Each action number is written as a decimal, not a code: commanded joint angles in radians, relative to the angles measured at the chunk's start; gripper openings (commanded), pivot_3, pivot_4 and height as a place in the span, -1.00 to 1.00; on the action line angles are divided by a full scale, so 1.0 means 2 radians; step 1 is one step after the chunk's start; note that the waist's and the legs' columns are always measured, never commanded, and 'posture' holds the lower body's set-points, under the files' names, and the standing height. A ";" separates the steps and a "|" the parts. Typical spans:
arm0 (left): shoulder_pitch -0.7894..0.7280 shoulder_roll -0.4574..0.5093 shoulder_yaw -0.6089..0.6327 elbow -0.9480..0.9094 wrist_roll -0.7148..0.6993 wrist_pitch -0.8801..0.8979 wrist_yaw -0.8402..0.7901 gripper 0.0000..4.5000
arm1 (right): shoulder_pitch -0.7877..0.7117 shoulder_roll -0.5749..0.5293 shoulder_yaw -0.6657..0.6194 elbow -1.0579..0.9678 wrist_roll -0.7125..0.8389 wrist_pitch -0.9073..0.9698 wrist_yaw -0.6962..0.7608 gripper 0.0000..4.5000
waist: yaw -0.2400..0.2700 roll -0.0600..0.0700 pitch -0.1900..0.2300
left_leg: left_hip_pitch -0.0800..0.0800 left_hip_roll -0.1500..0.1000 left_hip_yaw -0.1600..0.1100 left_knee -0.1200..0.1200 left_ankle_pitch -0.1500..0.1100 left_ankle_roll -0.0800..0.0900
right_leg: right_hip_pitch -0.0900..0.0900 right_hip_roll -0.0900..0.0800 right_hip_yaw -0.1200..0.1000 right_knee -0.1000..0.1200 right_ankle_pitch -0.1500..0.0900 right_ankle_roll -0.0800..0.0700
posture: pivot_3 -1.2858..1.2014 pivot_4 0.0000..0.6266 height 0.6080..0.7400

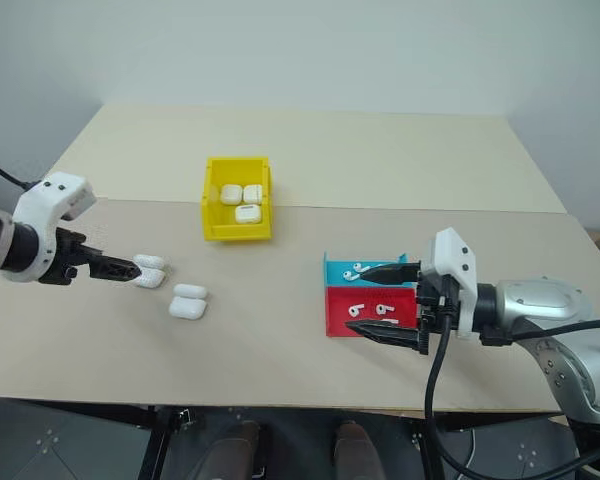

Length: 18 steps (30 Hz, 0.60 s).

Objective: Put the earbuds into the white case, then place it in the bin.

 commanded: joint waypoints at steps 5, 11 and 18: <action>-0.065 -0.018 -0.098 0.041 0.037 0.002 -0.007 1.00 | -0.011 -0.002 -0.006 -0.012 0.016 0.011 -0.002 0.99 | -0.001 0.000 0.000 | -0.001 0.000 -0.001 0.000 0.000 0.000 | -0.001 0.000 0.000 0.000 0.000 0.000 | 0.03 -0.52 1.00; -0.084 -0.063 -0.115 0.107 0.096 0.002 -0.015 1.00 | -0.029 -0.011 -0.007 -0.003 0.019 0.024 0.006 0.99 | -0.003 0.000 0.000 | -0.001 0.000 0.002 0.000 0.000 0.000 | -0.001 0.000 0.000 0.000 0.000 0.000 | 0.03 -0.52 1.00; -0.076 -0.096 -0.111 0.136 0.139 0.002 -0.028 1.00 | -0.030 -0.020 -0.011 -0.003 0.024 0.028 0.010 0.99 | -0.002 0.000 0.000 | -0.002 0.000 0.002 0.001 0.000 0.000 | -0.001 0.000 0.000 0.000 0.000 0.000 | 0.03 -0.52 1.00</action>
